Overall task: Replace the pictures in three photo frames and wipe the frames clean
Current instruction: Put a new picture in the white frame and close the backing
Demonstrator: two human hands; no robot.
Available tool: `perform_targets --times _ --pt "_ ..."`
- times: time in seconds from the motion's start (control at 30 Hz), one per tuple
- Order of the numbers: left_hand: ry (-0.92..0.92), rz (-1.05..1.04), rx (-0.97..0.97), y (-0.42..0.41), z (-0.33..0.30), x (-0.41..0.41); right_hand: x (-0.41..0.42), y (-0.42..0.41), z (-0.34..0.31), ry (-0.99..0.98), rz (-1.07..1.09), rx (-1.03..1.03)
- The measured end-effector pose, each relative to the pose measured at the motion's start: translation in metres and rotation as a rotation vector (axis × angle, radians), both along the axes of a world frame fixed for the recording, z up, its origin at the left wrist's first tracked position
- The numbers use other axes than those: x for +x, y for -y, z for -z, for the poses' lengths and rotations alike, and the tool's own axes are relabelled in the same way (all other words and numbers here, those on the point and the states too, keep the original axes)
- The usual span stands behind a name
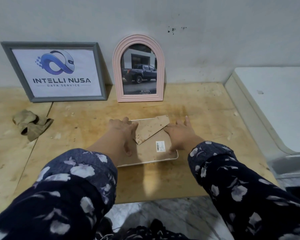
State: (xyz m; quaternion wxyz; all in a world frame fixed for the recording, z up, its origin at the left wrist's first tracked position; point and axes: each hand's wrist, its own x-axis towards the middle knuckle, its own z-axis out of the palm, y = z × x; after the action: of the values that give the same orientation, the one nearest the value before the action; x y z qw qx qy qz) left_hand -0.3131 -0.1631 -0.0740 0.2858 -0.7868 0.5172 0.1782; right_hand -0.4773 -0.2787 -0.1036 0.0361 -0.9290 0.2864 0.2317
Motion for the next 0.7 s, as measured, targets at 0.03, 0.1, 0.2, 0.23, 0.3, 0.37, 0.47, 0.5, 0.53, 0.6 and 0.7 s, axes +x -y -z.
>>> perform_targets --times 0.03,0.1,0.2,0.23,0.3,0.37,0.47,0.5,0.53,0.6,0.7 --pt "-0.013 -0.015 0.011 0.002 0.0 0.0 0.0 -0.001 0.0 0.001 0.003 -0.003" --pt "-0.045 -0.055 0.016 0.002 0.003 0.002 0.0 -0.004 -0.001 0.001 0.001 -0.023" --pt "-0.046 -0.088 0.048 0.003 0.005 0.002 0.005 -0.011 -0.006 0.02 0.001 -0.091" --pt "-0.043 -0.093 0.056 0.004 0.005 0.001 0.008 -0.013 -0.009 0.008 -0.011 -0.117" --pt "-0.033 -0.105 0.062 0.007 0.007 0.0 0.016 -0.015 -0.015 -0.049 -0.093 -0.166" --pt "-0.02 -0.106 0.061 0.008 0.008 -0.001 0.024 -0.015 -0.017 -0.113 -0.202 -0.19" --pt "-0.021 -0.105 0.062 0.009 0.011 0.002 0.036 -0.015 -0.02 -0.212 -0.28 -0.161" --pt "-0.028 -0.106 0.057 0.009 0.011 0.003 0.039 -0.015 -0.021 -0.236 -0.276 -0.142" --pt "-0.031 -0.105 0.055 0.01 0.011 0.004 0.041 -0.014 -0.021 -0.244 -0.272 -0.133" --pt "-0.037 -0.102 0.054 0.01 0.012 0.007 0.045 -0.014 -0.021 -0.225 -0.29 -0.146" --pt "-0.059 -0.073 0.036 0.01 0.012 0.01 0.045 -0.012 -0.02 -0.165 -0.298 -0.139"
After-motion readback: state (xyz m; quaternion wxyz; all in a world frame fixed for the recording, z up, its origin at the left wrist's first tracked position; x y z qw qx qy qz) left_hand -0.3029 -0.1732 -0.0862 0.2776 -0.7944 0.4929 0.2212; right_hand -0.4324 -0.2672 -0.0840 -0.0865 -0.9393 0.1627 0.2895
